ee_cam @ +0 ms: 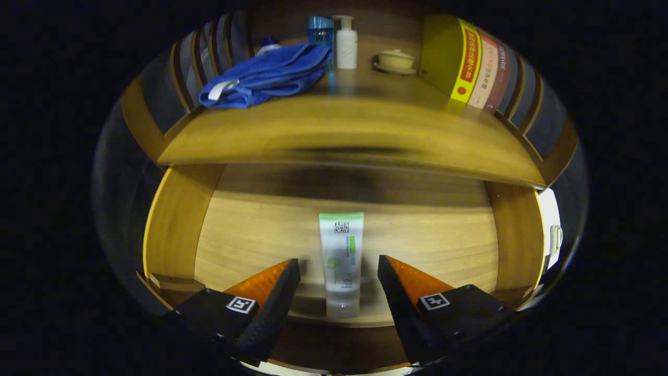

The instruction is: Pull open the drawer, take out the items inside it, and place them on the countertop above the cabinet.

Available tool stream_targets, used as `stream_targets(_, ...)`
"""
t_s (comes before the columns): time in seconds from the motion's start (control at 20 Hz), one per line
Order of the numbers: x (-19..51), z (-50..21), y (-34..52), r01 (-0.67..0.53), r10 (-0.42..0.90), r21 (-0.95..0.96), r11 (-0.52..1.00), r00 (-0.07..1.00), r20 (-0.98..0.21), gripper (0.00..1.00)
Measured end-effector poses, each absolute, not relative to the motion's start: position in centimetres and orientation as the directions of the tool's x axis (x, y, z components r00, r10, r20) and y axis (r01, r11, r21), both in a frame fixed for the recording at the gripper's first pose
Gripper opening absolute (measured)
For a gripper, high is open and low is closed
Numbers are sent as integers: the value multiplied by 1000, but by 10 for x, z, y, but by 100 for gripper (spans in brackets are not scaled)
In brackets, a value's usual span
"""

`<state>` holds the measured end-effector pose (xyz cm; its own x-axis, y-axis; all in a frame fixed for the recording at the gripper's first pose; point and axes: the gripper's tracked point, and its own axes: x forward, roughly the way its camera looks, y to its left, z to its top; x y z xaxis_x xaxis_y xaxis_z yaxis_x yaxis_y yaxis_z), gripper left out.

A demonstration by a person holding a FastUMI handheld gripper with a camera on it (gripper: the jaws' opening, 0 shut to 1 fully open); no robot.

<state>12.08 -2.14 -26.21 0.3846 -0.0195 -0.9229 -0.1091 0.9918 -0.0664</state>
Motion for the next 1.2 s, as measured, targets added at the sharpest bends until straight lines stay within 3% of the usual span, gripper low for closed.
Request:
stream_targets(0.4,115,-292,-19,-107,-27,-61,992,296,-955,98)
stream_targets(0.6,118,-298,-28,-79,-57,-78,994,234,-970,92)
stream_targets(0.65,122,-295,-27,-91,-54,-78,993,240,-969,89)
stream_targets(0.8,128,-286,-27,-81,-48,-70,994,254,-966,55)
stream_targets(0.85,131,-281,-26,-66,-43,-63,996,269,-962,54)
stream_targets(0.9,133,-275,-27,-56,-49,-68,996,286,-957,44)
stream_targets(1.0,140,-254,-30,-42,-61,-81,996,361,-931,39)
stream_targets(1.2,136,-206,-30,-32,-33,-57,998,504,-863,39)
